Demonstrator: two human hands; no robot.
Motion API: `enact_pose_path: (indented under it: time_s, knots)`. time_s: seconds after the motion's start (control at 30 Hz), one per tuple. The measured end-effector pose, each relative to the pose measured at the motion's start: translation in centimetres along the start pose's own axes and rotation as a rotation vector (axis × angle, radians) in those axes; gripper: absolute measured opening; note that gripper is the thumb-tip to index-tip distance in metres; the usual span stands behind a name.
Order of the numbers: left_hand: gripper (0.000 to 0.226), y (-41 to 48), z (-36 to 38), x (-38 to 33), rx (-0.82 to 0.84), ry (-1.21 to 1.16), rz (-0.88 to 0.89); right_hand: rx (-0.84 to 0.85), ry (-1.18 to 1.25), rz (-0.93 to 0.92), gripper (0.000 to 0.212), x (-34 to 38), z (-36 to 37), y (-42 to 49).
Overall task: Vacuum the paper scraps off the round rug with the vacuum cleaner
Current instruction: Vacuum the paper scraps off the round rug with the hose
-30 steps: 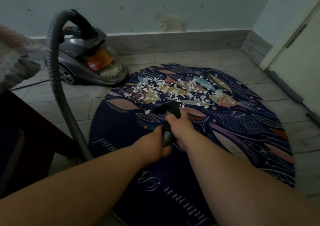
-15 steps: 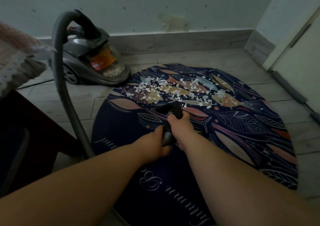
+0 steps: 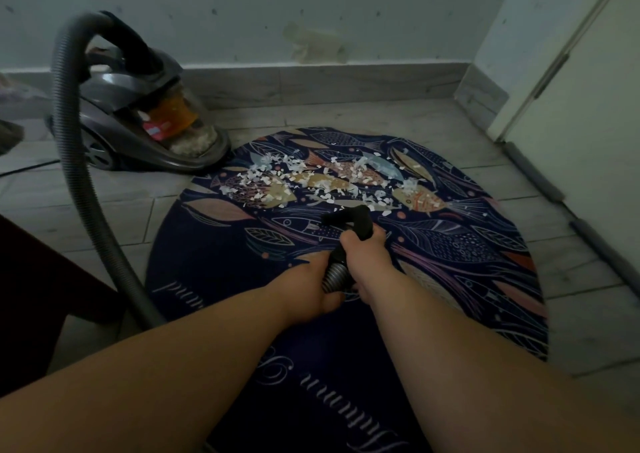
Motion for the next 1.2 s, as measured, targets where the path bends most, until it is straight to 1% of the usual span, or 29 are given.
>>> enact_pose_path:
  time_s: [0.13,0.27,0.47,0.8,1.03,1.2]
  knots:
    - [0.085,0.6,1.0,-1.0,0.031,-0.056,-0.006,-0.056,0.013,-0.014,0.071,0.0,-1.7,1.1]
    - [0.094,1.2,2.3,-1.7,0.063,-0.010,0.016,-0.104,-0.030,-0.009,0.072,0.0,-3.3,1.9]
    - [0.095,1.9,2.8,-1.7,0.064,-0.014,-0.001,-0.097,-0.052,-0.023,0.071,0.2,-3.6,2.8]
    - [0.091,1.7,1.5,-0.8,0.029,-0.004,-0.029,-0.037,-0.013,-0.058,0.075,0.7,-1.0,3.2]
    - [0.093,1.2,0.1,1.0,0.004,0.014,-0.050,0.104,0.030,-0.021,0.074,1.1,1.5,2.6]
    - [0.091,0.5,-1.0,1.4,-0.012,0.000,-0.058,0.172,0.064,-0.001,0.062,1.1,2.9,2.3]
Point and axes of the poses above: each hand's wrist, its own y-axis towards the middle knuckle, its own z-axis out of the palm, x = y × z, the point moved 5 cm from there along y, towards the middle knuckle, and after that the axes turned 15 degrees about -x, right-handed, at the moved point
